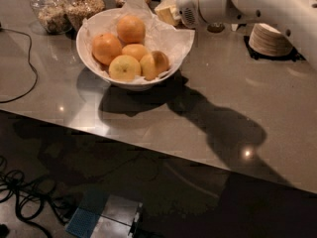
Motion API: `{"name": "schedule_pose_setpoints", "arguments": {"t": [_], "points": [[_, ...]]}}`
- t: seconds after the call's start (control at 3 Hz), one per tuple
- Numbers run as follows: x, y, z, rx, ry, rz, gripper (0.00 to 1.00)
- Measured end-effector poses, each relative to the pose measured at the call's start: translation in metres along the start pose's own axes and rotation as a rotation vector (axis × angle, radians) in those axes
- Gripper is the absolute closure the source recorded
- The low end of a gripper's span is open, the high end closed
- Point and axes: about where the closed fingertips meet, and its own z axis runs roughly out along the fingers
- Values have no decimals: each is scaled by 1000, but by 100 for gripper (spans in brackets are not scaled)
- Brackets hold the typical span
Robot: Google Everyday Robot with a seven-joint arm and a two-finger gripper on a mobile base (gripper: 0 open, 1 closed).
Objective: Pick orange from white bowl
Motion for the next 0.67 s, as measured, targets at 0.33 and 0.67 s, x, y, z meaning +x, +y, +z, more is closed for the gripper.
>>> {"name": "schedule_pose_setpoints", "arguments": {"t": [0.33,0.67], "points": [[-17,9,-13,-53,-1,-74,100],[-31,18,-12,-137,31,-194,100]]}}
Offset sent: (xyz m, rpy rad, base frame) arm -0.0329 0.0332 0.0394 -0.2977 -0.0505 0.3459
